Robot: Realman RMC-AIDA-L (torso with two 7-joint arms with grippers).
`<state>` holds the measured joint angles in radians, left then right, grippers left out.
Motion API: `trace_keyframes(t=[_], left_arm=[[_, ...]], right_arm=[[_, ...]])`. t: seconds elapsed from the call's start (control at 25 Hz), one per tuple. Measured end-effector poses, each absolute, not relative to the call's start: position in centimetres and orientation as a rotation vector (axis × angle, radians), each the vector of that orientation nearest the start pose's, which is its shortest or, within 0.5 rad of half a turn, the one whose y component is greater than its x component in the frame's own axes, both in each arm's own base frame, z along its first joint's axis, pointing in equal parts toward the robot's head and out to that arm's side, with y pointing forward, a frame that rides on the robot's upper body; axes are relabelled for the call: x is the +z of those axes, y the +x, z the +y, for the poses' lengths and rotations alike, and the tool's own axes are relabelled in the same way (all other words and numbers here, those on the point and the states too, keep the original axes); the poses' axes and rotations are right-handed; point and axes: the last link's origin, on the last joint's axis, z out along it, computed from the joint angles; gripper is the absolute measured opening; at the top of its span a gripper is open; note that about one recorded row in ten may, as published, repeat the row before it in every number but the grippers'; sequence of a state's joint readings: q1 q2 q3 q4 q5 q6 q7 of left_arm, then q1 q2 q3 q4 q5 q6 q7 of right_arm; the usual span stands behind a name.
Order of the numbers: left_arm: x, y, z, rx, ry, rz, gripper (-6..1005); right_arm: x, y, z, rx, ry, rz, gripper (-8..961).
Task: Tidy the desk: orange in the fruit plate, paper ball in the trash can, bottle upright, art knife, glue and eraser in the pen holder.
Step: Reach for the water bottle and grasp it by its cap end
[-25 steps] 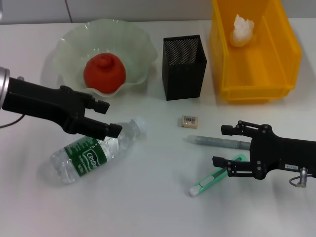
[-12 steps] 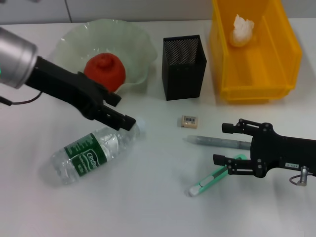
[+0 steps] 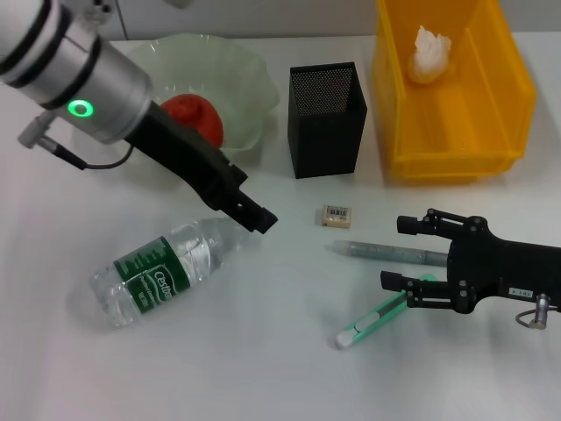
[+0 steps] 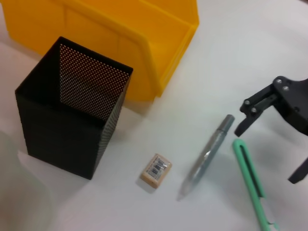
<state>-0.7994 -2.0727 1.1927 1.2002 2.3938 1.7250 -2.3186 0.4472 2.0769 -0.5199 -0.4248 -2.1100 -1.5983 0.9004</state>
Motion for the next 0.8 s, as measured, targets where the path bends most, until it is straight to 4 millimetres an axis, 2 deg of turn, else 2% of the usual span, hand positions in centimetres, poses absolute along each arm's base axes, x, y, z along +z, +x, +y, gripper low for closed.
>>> trace_keyframes(t=[0.52, 0.8], left_arm=[[-3.5, -13.9, 37.4, 0.439, -2.88, -0.688, 813], [-4.7, -14.6, 37.7, 0.48, -2.855, -0.673, 802]], right_arm=[[-3.0, 30.4, 27.3, 0.729, -2.715, 0.367, 816], [-3.0, 30.4, 27.3, 0.73, -2.715, 0.368, 816]])
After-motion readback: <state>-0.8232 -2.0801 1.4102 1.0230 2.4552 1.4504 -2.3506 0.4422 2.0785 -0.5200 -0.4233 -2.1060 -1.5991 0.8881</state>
